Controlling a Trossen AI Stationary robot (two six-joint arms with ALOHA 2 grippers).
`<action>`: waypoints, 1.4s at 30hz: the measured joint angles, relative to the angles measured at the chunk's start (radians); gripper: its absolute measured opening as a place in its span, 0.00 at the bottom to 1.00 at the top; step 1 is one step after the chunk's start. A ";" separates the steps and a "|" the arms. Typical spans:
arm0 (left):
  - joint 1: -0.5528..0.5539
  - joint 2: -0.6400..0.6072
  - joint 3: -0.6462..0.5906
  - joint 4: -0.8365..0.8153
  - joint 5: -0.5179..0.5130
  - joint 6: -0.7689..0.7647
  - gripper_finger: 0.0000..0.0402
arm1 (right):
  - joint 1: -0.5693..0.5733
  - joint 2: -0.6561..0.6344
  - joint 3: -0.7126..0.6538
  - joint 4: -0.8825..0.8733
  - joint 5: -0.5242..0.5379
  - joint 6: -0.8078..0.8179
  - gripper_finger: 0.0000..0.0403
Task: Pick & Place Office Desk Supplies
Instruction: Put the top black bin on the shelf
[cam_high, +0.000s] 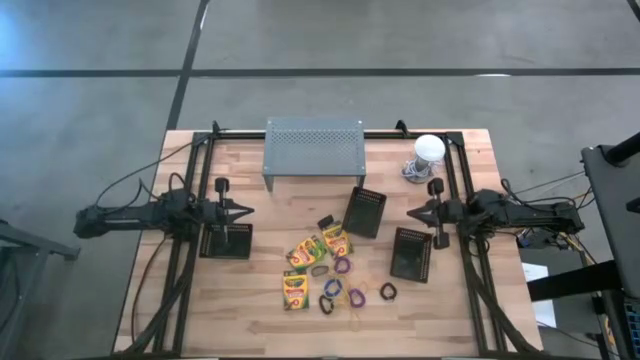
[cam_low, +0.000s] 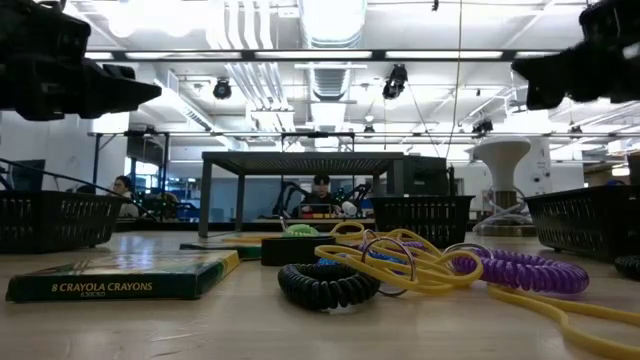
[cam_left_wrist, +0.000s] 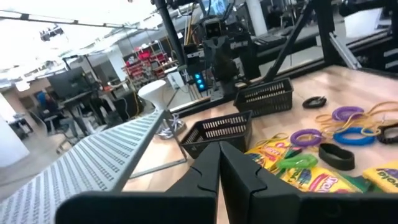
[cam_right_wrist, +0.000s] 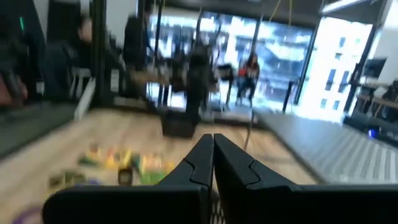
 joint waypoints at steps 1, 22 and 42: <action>0.000 0.000 0.000 0.001 0.000 0.019 0.04 | 0.000 -0.001 0.000 0.037 -0.001 0.038 0.02; 0.000 0.000 0.000 0.006 0.006 -0.265 0.04 | 0.017 0.668 0.033 0.578 0.015 0.392 0.02; 0.000 0.000 0.000 -0.002 0.004 -0.347 0.04 | 0.136 1.570 1.100 -0.728 0.106 0.550 0.38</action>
